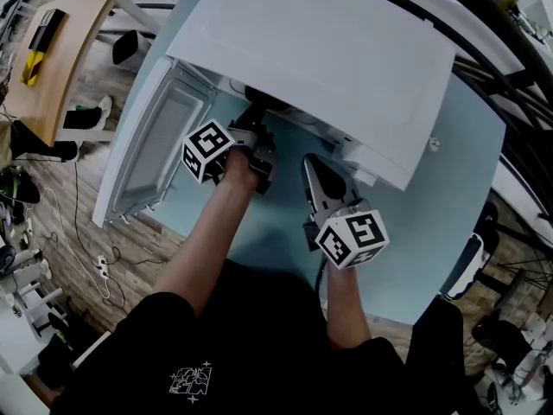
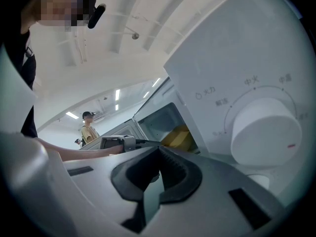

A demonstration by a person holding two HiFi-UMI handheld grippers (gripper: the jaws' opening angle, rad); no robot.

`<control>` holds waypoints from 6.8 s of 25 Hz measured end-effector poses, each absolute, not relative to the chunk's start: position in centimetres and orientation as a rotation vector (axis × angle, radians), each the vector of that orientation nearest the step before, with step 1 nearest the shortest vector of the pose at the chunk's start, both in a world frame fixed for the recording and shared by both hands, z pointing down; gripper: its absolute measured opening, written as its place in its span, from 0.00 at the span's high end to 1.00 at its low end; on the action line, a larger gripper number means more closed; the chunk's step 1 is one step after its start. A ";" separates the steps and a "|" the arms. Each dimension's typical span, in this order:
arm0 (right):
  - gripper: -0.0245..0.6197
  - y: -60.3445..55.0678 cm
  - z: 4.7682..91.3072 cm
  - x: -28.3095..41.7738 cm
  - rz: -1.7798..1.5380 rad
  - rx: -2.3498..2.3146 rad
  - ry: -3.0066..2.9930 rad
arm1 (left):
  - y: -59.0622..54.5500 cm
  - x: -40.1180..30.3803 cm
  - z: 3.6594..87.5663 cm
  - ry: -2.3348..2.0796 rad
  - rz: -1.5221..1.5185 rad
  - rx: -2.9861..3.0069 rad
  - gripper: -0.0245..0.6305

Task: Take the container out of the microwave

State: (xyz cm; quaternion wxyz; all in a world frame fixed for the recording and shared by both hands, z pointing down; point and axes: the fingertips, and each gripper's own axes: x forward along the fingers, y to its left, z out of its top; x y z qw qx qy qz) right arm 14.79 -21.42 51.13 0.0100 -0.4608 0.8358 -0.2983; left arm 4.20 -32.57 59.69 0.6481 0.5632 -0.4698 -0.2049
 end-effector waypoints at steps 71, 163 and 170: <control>0.95 -15.0 48.0 9.1 -0.834 -1.591 2.572 | -25.5 -2.7 56.8 -1.043 -0.393 1.332 0.92; 0.95 -6.5 54.0 9.8 -1.012 -1.862 2.417 | -13.6 -2.3 65.3 -0.949 0.165 1.423 0.92; 0.95 -6.4 53.8 9.9 -1.011 -1.865 2.409 | -13.4 -1.9 65.3 -0.927 0.172 1.434 0.92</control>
